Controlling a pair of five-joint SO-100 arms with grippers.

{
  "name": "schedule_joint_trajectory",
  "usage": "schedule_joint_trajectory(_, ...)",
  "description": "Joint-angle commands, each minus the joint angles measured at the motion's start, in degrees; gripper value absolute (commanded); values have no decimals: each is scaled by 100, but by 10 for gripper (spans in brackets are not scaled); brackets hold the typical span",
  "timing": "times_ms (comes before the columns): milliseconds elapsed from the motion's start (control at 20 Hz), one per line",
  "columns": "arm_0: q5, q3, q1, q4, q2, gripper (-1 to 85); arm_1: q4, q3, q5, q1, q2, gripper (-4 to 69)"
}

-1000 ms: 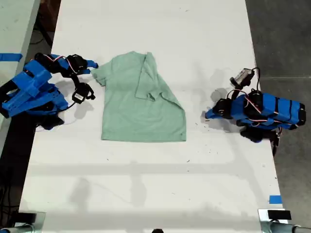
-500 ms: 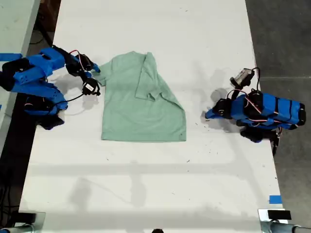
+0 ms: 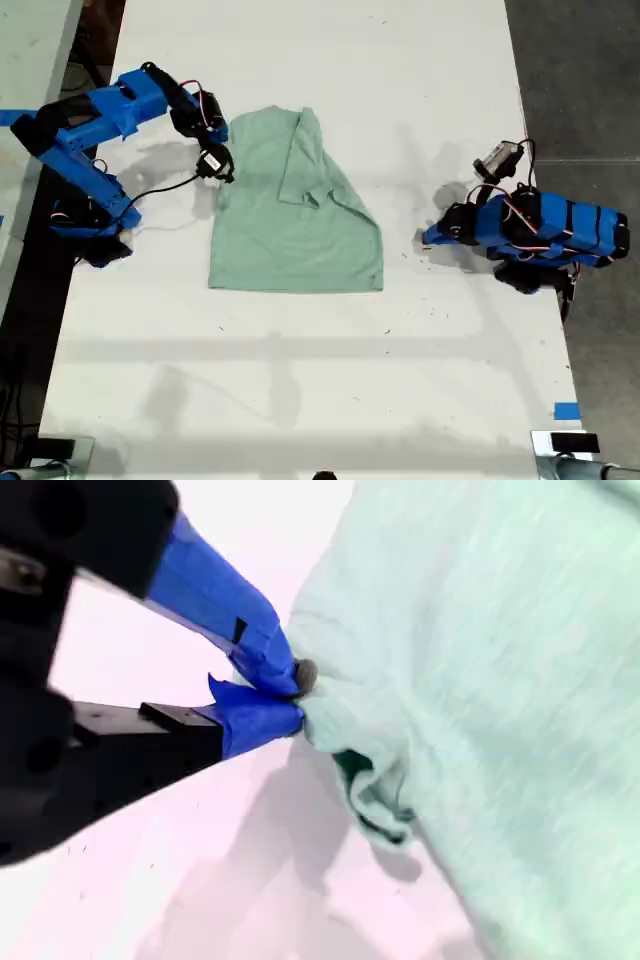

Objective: Fold t shirt

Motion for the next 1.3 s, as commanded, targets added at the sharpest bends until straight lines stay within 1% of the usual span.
schedule_joint_trajectory(0, -501, -1046, 800, 352, 141, -2, -88, 299, 62, -35, 79, -2)
schedule_joint_trajectory(100, -703, -1371, 1301, 202, 26, -2, -88, 299, 62, -35, 79, -2)
schedule_joint_trajectory(200, -888, -1644, 1793, -141, -167, -2, -88, 299, 62, -35, 79, -2)
schedule_joint_trajectory(350, -888, -2206, 2294, -659, -800, -1, -88, 299, 53, -44, 79, -2)
schedule_joint_trajectory(400, -870, -2470, 2408, -721, -1116, 84, -88, 299, 44, -44, 79, -2)
schedule_joint_trajectory(450, -861, -2839, 2426, -571, -1441, 162, -88, 299, 44, -44, 79, -2)
schedule_joint_trajectory(500, -624, -3155, 2382, -431, -1670, 152, -88, 299, 44, -44, 79, -2)
schedule_joint_trajectory(550, -475, -3393, 2312, -176, -1705, -1, -88, 299, 35, -44, 79, -2)
schedule_joint_trajectory(600, -501, -3375, 2206, 35, -1441, -2, -88, 299, 26, -44, 79, -2)
schedule_joint_trajectory(650, -571, -3217, 2065, 246, -1002, -2, -88, 299, 26, -44, 79, -2)
schedule_joint_trajectory(800, -527, -2065, 1635, 255, 993, -2, -88, 299, 26, -44, 79, -2)
schedule_joint_trajectory(950, -642, -624, 1679, 158, 2839, -2, -88, 299, 26, -44, 79, -2)
schedule_joint_trajectory(1050, -835, 448, 1925, -97, 3876, -2, -88, 299, 35, -44, 79, -3)
schedule_joint_trajectory(1250, -1292, 2707, 2426, -888, 5502, -2, -88, 299, 53, -44, 79, -4)
